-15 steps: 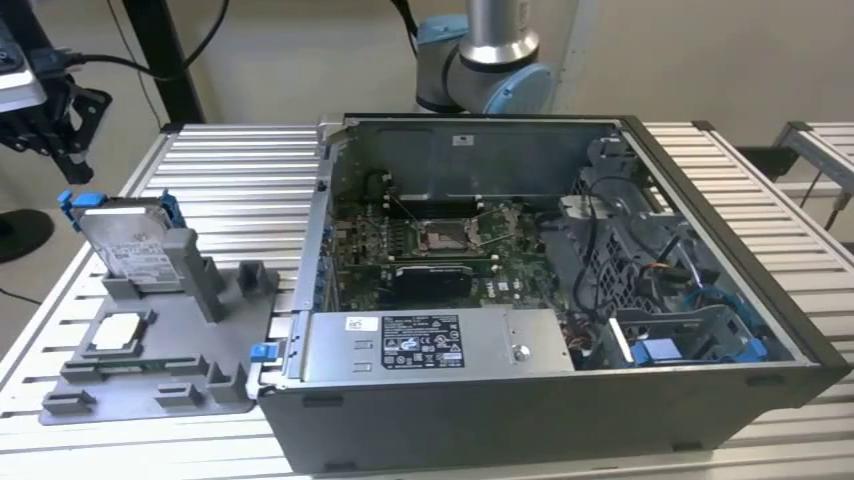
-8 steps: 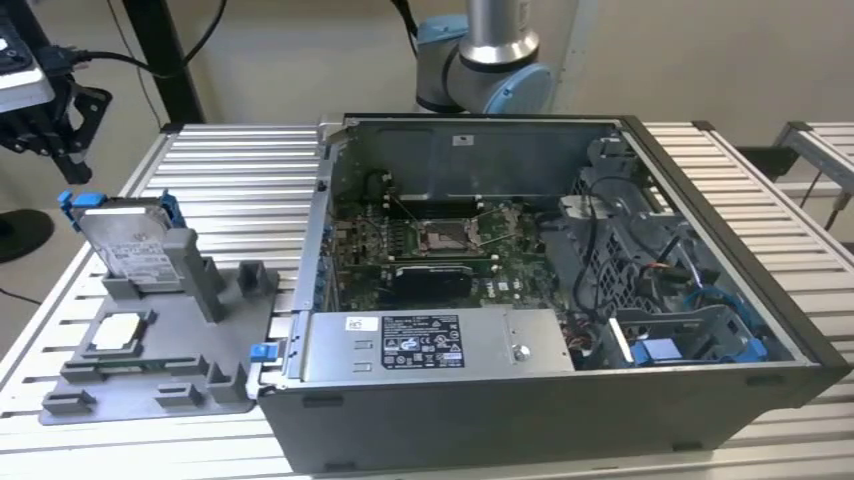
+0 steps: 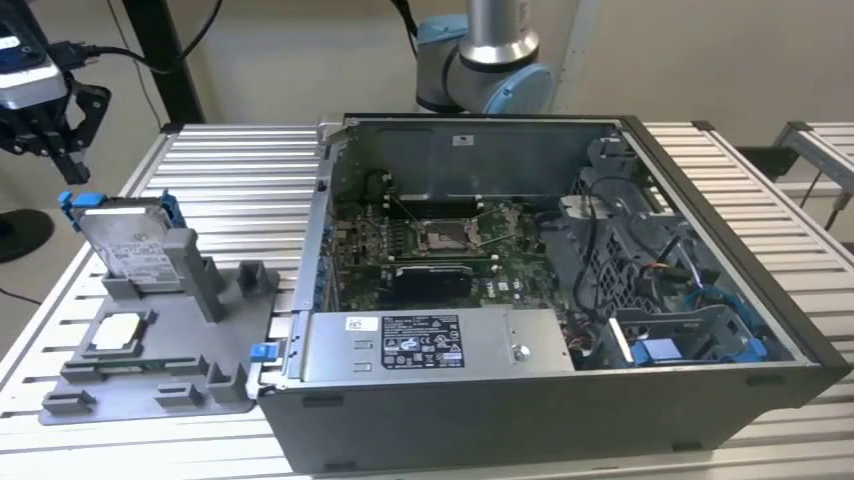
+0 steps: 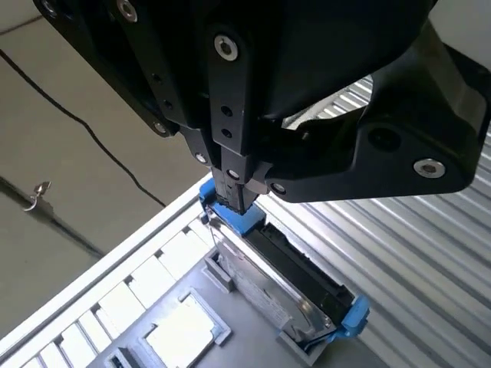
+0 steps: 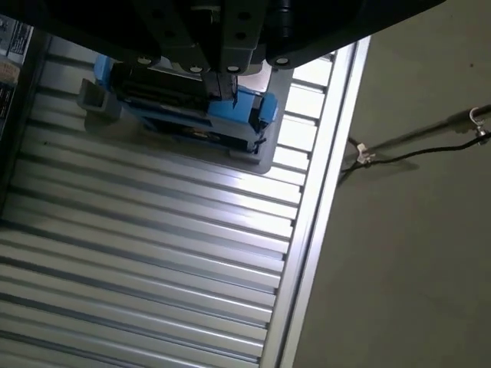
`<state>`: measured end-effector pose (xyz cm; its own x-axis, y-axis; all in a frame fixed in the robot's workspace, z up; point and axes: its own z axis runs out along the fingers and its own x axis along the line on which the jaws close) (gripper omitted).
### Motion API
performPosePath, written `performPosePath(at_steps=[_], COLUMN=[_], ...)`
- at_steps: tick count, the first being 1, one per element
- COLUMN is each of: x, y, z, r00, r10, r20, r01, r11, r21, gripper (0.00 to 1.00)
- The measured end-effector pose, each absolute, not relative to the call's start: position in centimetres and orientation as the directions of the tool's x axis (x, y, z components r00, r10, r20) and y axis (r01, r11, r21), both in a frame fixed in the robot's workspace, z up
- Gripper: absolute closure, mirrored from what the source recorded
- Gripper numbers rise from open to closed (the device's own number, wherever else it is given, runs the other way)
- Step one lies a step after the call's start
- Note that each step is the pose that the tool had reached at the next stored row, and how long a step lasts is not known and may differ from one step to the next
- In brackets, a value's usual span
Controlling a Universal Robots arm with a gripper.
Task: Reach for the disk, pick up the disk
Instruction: 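Pick up the disk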
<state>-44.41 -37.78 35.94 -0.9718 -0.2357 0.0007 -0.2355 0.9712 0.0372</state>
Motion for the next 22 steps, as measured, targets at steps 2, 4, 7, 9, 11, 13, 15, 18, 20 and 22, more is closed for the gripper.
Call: performPosePath(at_steps=[2, 4, 7, 9, 11, 13, 15, 18, 20, 22], x=[-44.42, -44.43, -44.45, -44.46, -44.47, -44.48, -44.49, -44.51, -44.52, -44.53], y=[-37.78, -37.78, -37.78, -37.78, -37.78, -37.78, -37.78, -37.78, -37.78, -37.78], z=[35.94, 35.94, 35.94, 35.94, 35.94, 35.94, 35.94, 35.94, 35.94, 35.95], r00=[-0.966, -0.959, -0.947, -0.939, -0.93, -0.921, -0.911, -0.896, -0.885, -0.874], r10=[-0.26, -0.284, -0.32, -0.344, -0.368, -0.39, -0.412, -0.445, -0.466, -0.486], r20=[0.001, 0.001, 0.001, 0.001, 0.001, 0.001, 0.001, 0.001, 0.001, 0.001], r01=[-0.26, -0.284, -0.32, -0.344, -0.367, -0.39, -0.412, -0.445, -0.465, -0.485], r11=[0.965, 0.958, 0.947, 0.938, 0.929, 0.92, 0.911, 0.895, 0.884, 0.874], r21=[0.037, 0.037, 0.037, 0.037, 0.036, 0.036, 0.036, 0.036, 0.036, 0.036], gripper=[1.0, 1.0, 1.0, 1.0, 1.0, 1.0, 1.0, 1.0, 1.0, 1.0])
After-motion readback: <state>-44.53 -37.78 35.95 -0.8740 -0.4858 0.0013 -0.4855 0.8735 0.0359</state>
